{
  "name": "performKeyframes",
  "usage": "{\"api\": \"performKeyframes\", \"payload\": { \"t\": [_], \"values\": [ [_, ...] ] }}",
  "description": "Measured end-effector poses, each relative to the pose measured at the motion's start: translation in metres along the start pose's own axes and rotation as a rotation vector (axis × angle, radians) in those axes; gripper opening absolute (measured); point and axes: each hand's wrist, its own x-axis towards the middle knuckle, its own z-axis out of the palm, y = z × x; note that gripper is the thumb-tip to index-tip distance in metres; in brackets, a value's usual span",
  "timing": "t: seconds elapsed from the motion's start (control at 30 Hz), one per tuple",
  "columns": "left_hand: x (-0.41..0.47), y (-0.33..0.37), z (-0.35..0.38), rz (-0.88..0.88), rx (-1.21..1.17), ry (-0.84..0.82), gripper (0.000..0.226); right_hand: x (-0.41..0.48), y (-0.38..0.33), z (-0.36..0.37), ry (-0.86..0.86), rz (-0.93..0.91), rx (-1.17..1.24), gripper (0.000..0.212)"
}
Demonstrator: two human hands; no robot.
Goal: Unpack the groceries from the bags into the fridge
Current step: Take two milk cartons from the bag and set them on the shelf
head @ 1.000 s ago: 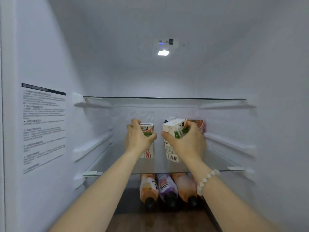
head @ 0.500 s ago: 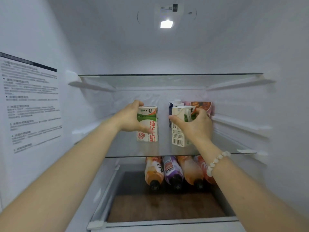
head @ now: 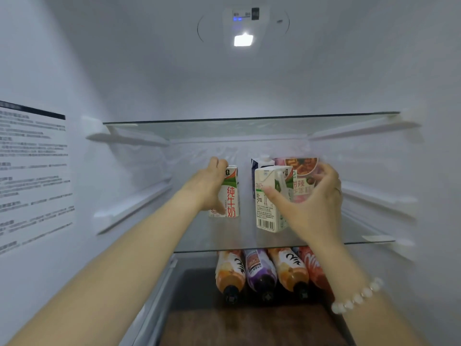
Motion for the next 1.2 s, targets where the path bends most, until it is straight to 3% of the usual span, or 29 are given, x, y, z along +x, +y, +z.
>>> {"api": "performKeyframes", "payload": {
  "t": [0.2,0.37,0.5,0.7,0.9,0.93,1.0,1.07,1.1,1.2],
  "values": [
    [0.049,0.010,0.032,-0.065,-0.001,-0.001,0.082,-0.005,0.016,-0.007,0.110,-0.023,0.083,0.071],
    [0.089,0.008,0.051,-0.065,-0.004,-0.001,0.074,-0.004,0.024,-0.003,0.053,0.010,0.017,0.062],
    [0.111,0.009,0.070,-0.086,-0.037,0.065,0.059,-0.004,0.022,-0.002,-0.028,0.025,-0.112,0.071],
    [0.122,0.009,0.078,-0.097,-0.075,0.046,0.063,-0.003,0.016,-0.001,-0.209,0.102,-0.162,0.103],
    [0.105,0.001,0.055,-0.031,0.058,-0.053,0.095,0.001,0.017,-0.001,-0.265,0.146,-0.197,0.113],
    [0.099,0.003,0.044,-0.017,-0.015,-0.003,0.091,0.002,0.017,0.001,-0.276,0.149,-0.211,0.116],
    [0.083,0.013,0.017,-0.052,-0.523,0.030,0.076,0.002,0.017,0.003,-0.283,0.151,-0.223,0.120],
    [0.062,0.024,-0.010,-0.040,-1.204,-0.229,0.064,0.001,0.017,0.003,-0.286,0.149,-0.223,0.116],
    [0.052,0.028,-0.018,0.015,-1.370,-0.400,0.064,0.001,0.017,0.002,-0.291,0.149,-0.221,0.113],
    [0.030,0.037,-0.027,0.221,-1.279,-0.680,0.074,0.003,0.018,0.000,-0.310,0.153,-0.166,0.107]
  ]
}}
